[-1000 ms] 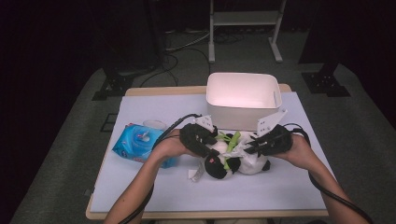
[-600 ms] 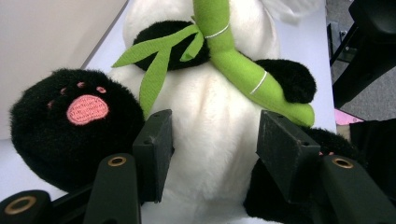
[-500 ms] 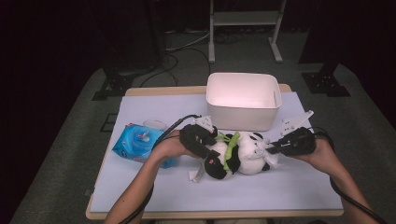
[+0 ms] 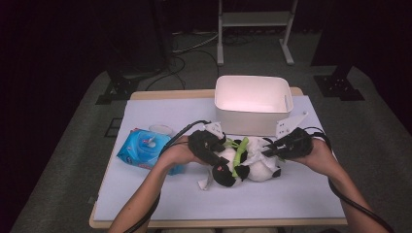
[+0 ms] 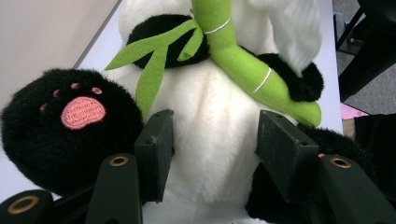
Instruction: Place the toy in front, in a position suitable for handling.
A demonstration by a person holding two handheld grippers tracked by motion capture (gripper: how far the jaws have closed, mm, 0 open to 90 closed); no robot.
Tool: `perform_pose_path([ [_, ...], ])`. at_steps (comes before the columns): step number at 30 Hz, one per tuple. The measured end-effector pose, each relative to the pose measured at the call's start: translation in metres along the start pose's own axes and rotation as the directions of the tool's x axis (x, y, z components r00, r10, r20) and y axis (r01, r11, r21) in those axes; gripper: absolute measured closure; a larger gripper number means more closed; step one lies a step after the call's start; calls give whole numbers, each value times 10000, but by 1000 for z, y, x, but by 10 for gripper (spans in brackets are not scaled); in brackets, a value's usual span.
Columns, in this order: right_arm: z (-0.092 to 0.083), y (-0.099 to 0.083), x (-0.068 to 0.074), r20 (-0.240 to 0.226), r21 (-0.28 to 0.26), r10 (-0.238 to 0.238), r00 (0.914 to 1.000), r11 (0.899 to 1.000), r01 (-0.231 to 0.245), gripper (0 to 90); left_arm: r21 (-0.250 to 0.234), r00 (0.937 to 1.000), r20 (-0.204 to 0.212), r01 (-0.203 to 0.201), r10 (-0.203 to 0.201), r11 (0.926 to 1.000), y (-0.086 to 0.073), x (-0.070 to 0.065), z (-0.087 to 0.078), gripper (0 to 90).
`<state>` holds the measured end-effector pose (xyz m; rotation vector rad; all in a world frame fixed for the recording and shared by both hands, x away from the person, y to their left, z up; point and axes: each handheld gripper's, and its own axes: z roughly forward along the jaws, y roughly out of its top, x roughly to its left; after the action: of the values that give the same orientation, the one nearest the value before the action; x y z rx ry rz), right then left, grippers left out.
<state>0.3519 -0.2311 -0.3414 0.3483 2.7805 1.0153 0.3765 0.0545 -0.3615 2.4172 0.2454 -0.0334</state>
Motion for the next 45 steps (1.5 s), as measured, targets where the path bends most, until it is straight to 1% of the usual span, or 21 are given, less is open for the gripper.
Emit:
perform_pose_path([
  [3,2,5,1,-24,-20,-59,10000,10000,59,804,34,10000,66,15,-15,10000,1,1,0,463],
  [5,2,3,0,-24,-41,-63,10000,10000,63,804,16,10000,88,43,-43,10000,1,2,0,463],
  [9,-2,-4,-2,-33,-178,112,9999,9998,-112,803,170,9999,52,-91,91,9998,2,1,0,463],
  [12,-6,-16,-1,65,-157,380,9993,9992,-379,803,323,9999,21,-108,108,9994,5,0,0,464],
  [13,-6,-16,-1,65,-157,380,9993,9992,-379,803,323,9999,21,-108,108,9994,5,0,0,463],
  [15,-8,-25,-2,91,-142,555,9984,9984,-553,802,314,9999,10,-106,106,9995,5,0,0,463],
  [16,-10,-34,-3,137,-136,770,9969,9970,-768,802,307,9999,7,-100,100,9995,4,0,0,463],
  [17,-10,-34,-3,137,-136,770,9969,9970,-768,802,289,9999,4,-100,100,9995,4,0,0,463],
  [18,-12,-42,-4,159,-168,942,9954,9954,-940,802,280,10000,32,-74,73,9996,4,1,0,463],
  [19,-12,-45,-4,164,-171,1083,9940,9940,-1080,801,280,10000,32,-74,73,9996,4,1,0,463],
  [23,-14,-50,-5,152,-185,1194,9927,9927,-1191,800,322,9999,37,-102,101,9994,5,0,0,463],
  [28,-14,-38,-3,166,-282,918,9956,9954,-913,800,303,9999,16,-120,120,9995,4,0,0,462],
  [31,-11,-26,-3,183,-176,657,9977,9977,-654,799,336,9999,7,-165,165,9993,4,-1,0,462],
  [32,-9,-18,-2,117,-181,534,9985,9984,-532,798,344,9998,1,-175,175,9993,4,-1,0,462],
  [33,-9,-18,-2,117,-181,534,9985,9984,-532,798,344,9998,1,-175,175,9993,4,-1,0,462],
  [34,-6,-11,-2,85,-192,368,9993,9991,-366,798,347,9998,1,-178,178,9992,4,-1,0,461],
  [35,-6,-11,-2,85,-192,368,9993,9991,-366,798,356,9998,5,-182,182,9992,4,-1,0,461],
  [36,-4,-4,-1,25,-198,254,9997,9995,-254,798,373,9998,-2,-199,200,9991,5,-1,0,461],
  [37,-4,-4,-1,25,-198,254,9997,9995,-254,798,373,9998,-2,-199,200,9991,5,-1,0,461],
  [38,-1,2,-1,-9,-219,114,9999,9997,-114,798,379,9998,-6,-206,206,9991,5,-1,0,461],
  [45,6,13,0,-90,-253,-67,9999,9997,65,797,375,9997,8,-234,234,9990,5,-3,0,461],
])
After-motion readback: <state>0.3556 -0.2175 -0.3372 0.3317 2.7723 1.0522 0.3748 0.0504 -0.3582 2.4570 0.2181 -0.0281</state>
